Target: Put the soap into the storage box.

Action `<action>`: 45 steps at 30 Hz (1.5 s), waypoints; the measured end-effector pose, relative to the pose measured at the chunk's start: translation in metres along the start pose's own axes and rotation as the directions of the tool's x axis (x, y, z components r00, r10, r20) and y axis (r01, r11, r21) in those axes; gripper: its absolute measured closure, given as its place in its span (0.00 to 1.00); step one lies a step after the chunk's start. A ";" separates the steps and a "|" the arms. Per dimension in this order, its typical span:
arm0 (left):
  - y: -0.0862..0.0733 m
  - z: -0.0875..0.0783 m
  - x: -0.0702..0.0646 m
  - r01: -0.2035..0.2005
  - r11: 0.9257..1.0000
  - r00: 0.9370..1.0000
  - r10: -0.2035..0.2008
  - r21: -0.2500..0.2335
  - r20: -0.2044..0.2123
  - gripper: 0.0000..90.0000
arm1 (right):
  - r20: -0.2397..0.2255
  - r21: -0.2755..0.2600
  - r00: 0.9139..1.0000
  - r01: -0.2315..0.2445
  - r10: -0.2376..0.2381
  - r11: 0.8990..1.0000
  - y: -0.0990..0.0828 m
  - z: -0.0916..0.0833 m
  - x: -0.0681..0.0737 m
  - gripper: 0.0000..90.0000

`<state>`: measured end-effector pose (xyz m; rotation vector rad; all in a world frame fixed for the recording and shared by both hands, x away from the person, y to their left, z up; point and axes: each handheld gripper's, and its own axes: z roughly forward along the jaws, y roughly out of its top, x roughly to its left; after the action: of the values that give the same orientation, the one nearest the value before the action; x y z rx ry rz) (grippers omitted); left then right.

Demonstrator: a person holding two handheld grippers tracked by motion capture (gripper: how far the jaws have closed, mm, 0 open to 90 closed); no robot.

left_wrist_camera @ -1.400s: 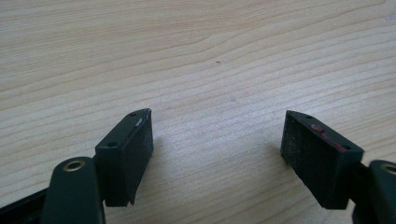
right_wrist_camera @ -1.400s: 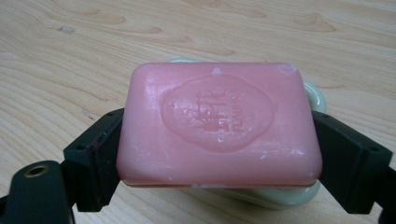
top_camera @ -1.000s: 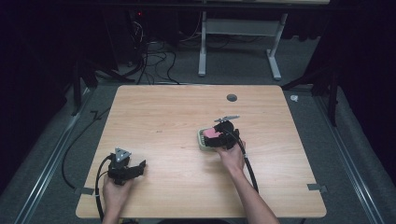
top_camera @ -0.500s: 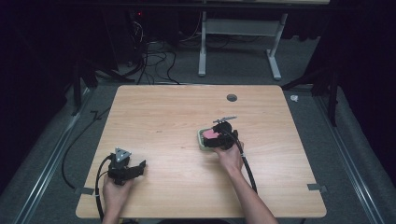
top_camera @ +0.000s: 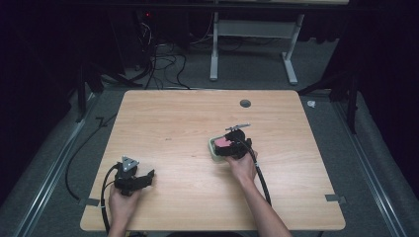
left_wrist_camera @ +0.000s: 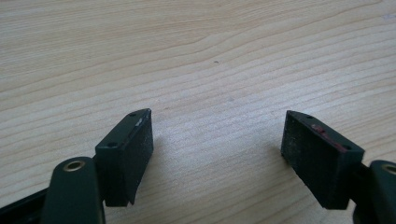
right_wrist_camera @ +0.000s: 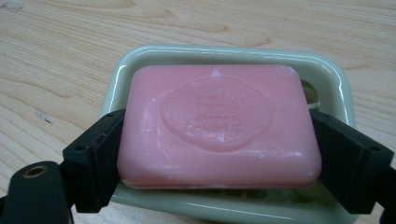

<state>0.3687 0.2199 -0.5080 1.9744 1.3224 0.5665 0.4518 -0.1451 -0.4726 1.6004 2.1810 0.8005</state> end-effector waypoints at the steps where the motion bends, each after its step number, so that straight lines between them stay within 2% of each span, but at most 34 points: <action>1: 0.000 0.000 0.000 0.000 1.000 1.000 0.000 0.000 0.000 0.29 | 0.007 0.001 1.000 0.000 0.000 1.000 -0.001 0.001 0.001 0.14; 3: 0.000 0.000 0.000 0.000 1.000 1.000 0.000 0.000 0.000 0.29 | 0.016 -0.003 1.000 0.003 -0.003 1.000 -0.001 0.001 0.001 0.14; 9: 0.000 0.000 0.000 0.000 1.000 1.000 0.000 0.000 0.000 0.29 | -0.017 -0.060 1.000 -0.002 0.001 0.998 0.002 -0.008 -0.002 0.13; 21: 0.000 0.000 0.000 0.001 1.000 1.000 -0.001 0.000 -0.001 0.28 | -0.040 -0.089 0.999 -0.013 0.010 0.996 -0.003 -0.017 -0.010 0.14; 45: 0.000 0.000 0.000 0.001 1.000 1.000 -0.001 0.000 -0.001 0.29 | -0.062 -0.129 0.998 0.005 -0.013 0.992 -0.006 -0.032 -0.017 0.16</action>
<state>0.3686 0.2199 -0.5080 1.9738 1.3232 0.5670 0.4347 -0.1708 -0.4525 1.5205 2.1297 0.9802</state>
